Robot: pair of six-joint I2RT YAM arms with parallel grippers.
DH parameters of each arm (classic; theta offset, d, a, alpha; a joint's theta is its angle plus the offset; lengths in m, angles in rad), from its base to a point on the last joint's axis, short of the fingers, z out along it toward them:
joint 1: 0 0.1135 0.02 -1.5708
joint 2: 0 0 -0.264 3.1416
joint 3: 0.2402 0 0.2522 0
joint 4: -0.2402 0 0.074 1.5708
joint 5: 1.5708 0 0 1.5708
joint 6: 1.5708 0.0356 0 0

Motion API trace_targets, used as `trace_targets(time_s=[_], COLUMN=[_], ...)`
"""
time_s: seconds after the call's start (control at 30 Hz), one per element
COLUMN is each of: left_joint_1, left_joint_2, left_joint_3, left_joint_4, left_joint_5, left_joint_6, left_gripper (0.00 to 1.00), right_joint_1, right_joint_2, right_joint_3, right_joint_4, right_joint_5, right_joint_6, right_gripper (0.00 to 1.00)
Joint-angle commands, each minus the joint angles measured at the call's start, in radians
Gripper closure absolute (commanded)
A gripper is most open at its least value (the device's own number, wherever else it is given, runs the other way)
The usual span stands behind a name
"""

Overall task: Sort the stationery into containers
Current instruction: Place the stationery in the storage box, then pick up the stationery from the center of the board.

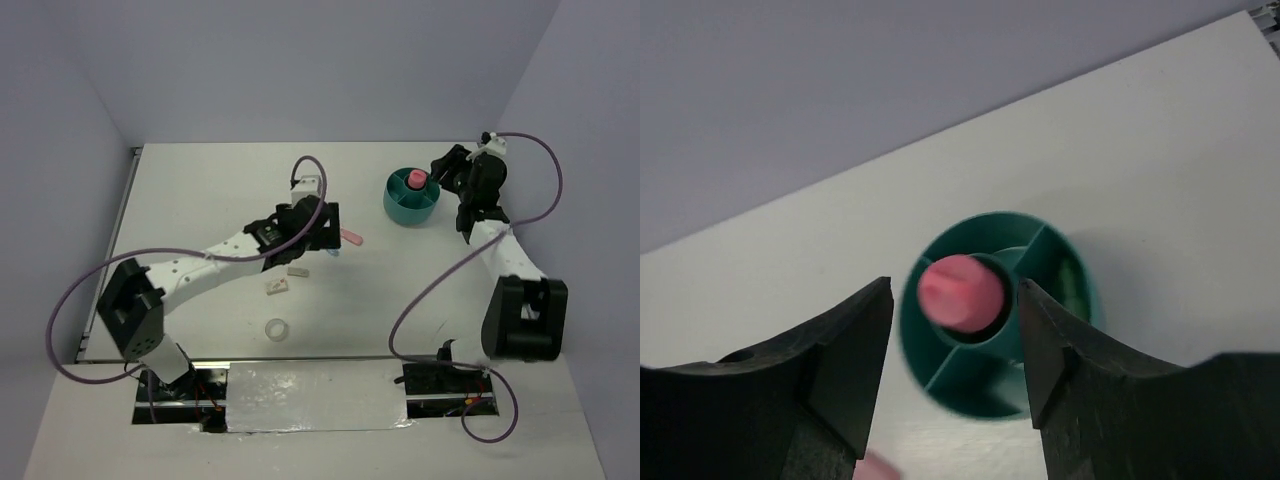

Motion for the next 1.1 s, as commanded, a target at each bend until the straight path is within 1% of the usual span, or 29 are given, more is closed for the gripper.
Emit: trace_targets(time_s=[0.0, 0.03, 0.07, 0.1, 0.13, 0.17, 0.2, 0.23, 0.33, 0.37, 0.4, 0.5, 0.57, 0.63, 0.73, 0.77, 0.8, 0.87, 1.0, 1.03, 1.07], left_joint_1=[0.028, 0.028, 0.028, 0.030, 0.031, 0.031, 0.033, 0.033, 0.033, 0.033, 0.033, 0.037, 0.040, 0.040, 0.040, 0.039, 0.039, 0.036, 0.019, 0.007, -0.001], left_joint_2=[0.175, 0.216, 0.257, 0.333, 0.366, 0.403, 0.464, 0.490, 0.575, 0.593, 0.631, 0.709, 0.740, 0.770, 0.793, 0.799, 0.805, 0.811, 0.814, 0.813, 0.810], left_joint_3=[0.205, 0.250, 0.293, 0.375, 0.414, 0.449, 0.509, 0.531, 0.595, 0.606, 0.632, 0.703, 0.729, 0.736, 0.740, 0.735, 0.732, 0.715, 0.677, 0.658, 0.645], left_joint_4=[-0.133, -0.219, -0.259, -0.307, -0.391, -0.433, -0.471, -0.521, -0.549, -0.534, -0.531, -0.565, -0.571, -0.553, -0.566, -0.572, -0.582, -0.589, -0.585, -0.586, -0.580], left_joint_5=[-0.076, -0.134, -0.157, -0.174, -0.191, -0.218, -0.231, -0.240, -0.255, -0.254, -0.260, -0.248, -0.225, -0.200, -0.189, -0.188, -0.183, -0.179, -0.145, -0.136, -0.128], left_joint_6=[-0.114, -0.181, -0.210, -0.286, -0.322, -0.360, -0.441, -0.479, -0.571, -0.577, -0.579, -0.606, -0.606, -0.603, -0.621, -0.629, -0.629, -0.635, -0.609, -0.608, -0.603], left_gripper=[0.01, 0.01, 0.01, 0.01, 0.01, 0.01, 0.02, 0.02, 0.04, 0.05, 0.06, 0.07, 0.08, 0.09, 0.09, 0.12, 0.17, 0.20, 0.35, 0.36, 0.39], right_joint_1=[0.076, 0.146, 0.168, 0.198, 0.246, 0.261, 0.274, 0.288, 0.298, 0.299, 0.299, 0.302, 0.302, 0.302, 0.304, 0.302, 0.302, 0.302, 0.302, 0.304, 0.304], right_joint_2=[-0.194, -0.260, -0.292, -0.363, -0.400, -0.429, -0.491, -0.521, -0.648, -0.680, -0.746, -0.840, -0.856, -0.853, -0.840, -0.843, -0.846, -0.862, -0.877, -0.880, -0.883], right_joint_3=[-0.012, -0.029, -0.051, -0.102, -0.138, -0.191, -0.215, -0.236, -0.311, -0.334, -0.347, -0.370, -0.373, -0.376, -0.384, -0.390, -0.394, -0.405, -0.411, -0.411, -0.413], right_joint_4=[-0.221, -0.273, -0.349, -0.382, -0.404, -0.425, -0.444, -0.473, -0.525, -0.539, -0.540, -0.574, -0.599, -0.602, -0.593, -0.587, -0.577, -0.568, -0.550, -0.550, -0.548], right_joint_5=[0.137, 0.184, 0.201, 0.221, 0.228, 0.222, 0.214, 0.193, 0.151, 0.142, 0.128, 0.081, 0.076, 0.038, -0.005, -0.015, -0.028, -0.041, -0.074, -0.084, -0.090], right_joint_6=[0.194, 0.202, 0.207, 0.231, 0.233, 0.253, 0.256, 0.254, 0.256, 0.257, 0.251, 0.238, 0.222, 0.210, 0.205, 0.210, 0.213, 0.228, 0.247, 0.253, 0.254], right_gripper=[0.40, 0.38, 0.36, 0.34, 0.31, 0.30, 0.30, 0.30, 0.29, 0.29, 0.29, 0.29, 0.29, 0.29, 0.29, 0.29, 0.29, 0.29, 0.29, 0.29, 0.29])
